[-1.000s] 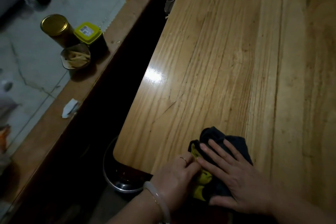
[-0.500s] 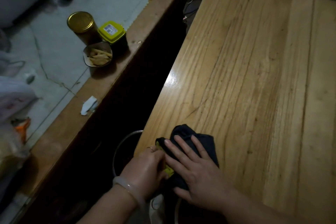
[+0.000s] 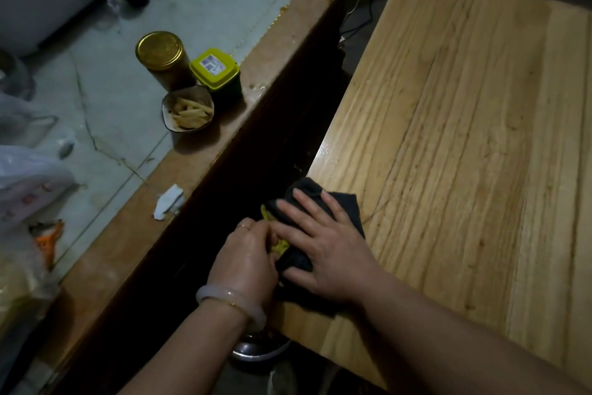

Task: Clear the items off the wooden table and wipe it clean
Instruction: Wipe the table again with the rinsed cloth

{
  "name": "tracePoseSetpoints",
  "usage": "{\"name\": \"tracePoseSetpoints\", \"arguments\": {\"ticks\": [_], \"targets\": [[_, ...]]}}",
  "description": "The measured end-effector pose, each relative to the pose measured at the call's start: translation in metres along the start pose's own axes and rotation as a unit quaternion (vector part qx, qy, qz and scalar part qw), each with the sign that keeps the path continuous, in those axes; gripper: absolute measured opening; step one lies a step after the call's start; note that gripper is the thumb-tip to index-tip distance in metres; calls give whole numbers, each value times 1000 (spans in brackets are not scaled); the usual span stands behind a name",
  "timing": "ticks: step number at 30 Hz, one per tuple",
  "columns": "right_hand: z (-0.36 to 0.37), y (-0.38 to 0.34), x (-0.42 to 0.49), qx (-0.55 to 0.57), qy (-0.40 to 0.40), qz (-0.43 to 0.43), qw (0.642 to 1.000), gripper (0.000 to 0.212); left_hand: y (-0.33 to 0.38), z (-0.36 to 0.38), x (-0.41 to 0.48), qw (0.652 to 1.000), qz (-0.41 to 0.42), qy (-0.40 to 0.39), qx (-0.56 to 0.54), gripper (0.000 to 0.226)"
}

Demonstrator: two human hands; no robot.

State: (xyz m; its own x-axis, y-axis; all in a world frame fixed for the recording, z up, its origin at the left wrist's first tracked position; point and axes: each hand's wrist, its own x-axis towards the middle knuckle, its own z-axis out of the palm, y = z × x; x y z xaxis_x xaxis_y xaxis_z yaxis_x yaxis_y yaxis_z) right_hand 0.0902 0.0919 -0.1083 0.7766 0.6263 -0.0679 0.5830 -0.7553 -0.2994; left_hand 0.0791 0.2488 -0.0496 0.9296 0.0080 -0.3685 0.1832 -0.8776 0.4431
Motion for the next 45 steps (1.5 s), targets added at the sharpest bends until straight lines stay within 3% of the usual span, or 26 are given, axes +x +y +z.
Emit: {"name": "tracePoseSetpoints", "arguments": {"ticks": [5, 12, 18, 23, 37, 45], "targets": [[-18, 47, 34, -24, 14, 55, 998, 68, 28, 6, 35, 999, 20, 27, -32, 46], [-36, 105, 57, -42, 33, 159, 986, 77, 72, 10, 75, 995, 81, -45, -39, 81], [-37, 124, 63, -40, 74, 305, 949, 83, 98, 6, 120, 989, 105, -106, 0, 88], [-35, 111, 55, -8, 99, 415, 904, 84, 114, 7, 131, 982, 128, -135, 31, 79], [-21, 53, -45, 61, 82, 387, 917, 84, 98, 35, 58, 979, 171, -111, 1, 61], [-30, 25, -88, 141, 57, 361, 920, 65, 85, 50, 11, 982, 159, -100, 8, 58]]}}
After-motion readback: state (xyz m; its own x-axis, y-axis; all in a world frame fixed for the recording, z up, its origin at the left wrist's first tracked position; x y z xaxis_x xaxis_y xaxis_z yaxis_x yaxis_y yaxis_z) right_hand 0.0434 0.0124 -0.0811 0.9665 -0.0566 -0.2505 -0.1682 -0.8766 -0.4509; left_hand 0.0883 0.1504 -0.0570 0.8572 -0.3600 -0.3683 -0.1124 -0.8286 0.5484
